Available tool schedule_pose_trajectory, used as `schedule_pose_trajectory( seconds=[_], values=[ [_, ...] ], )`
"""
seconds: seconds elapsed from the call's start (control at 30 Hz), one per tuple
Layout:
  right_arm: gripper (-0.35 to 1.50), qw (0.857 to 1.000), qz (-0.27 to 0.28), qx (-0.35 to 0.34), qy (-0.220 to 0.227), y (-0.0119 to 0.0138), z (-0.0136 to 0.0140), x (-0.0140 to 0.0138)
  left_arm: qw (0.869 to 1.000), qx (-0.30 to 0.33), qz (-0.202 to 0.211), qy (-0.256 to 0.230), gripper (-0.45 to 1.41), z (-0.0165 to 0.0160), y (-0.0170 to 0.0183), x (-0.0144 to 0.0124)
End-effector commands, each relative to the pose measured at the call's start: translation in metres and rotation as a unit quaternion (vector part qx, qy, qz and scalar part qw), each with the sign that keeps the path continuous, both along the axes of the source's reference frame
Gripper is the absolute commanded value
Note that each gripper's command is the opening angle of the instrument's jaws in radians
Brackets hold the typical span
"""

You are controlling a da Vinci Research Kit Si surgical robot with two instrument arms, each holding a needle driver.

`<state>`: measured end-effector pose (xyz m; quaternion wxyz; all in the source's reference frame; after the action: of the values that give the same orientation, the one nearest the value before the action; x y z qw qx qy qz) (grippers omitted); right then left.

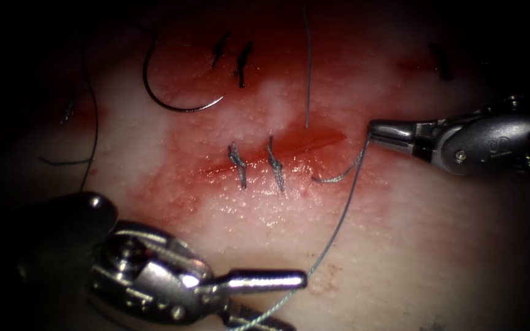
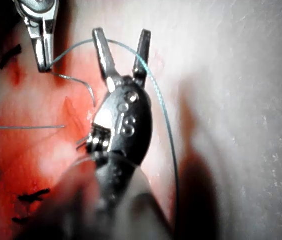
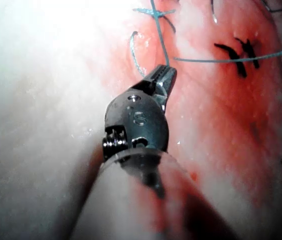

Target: Wound Closure

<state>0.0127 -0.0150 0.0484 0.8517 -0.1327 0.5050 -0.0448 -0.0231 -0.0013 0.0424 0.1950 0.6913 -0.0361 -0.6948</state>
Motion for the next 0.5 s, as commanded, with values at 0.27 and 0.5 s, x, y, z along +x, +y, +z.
schedule_pose_trajectory(
  seconds=[0.27, 0.5],
  values=[
    [-0.35, 1.0, -0.001, 0.003, 0.003, -0.0003, 0.0005, 0.0007, 1.0, -0.008, 0.014, 0.003, -0.45, 0.0009, -0.0002, -0.0005],
    [-0.35, 1.0, 0.005, 0.023, 0.008, -0.0008, 0.0, 0.0005, 1.0, -0.008, -0.016, 0.019, -0.45, 0.0004, 0.0017, 0.0009]
  ],
)
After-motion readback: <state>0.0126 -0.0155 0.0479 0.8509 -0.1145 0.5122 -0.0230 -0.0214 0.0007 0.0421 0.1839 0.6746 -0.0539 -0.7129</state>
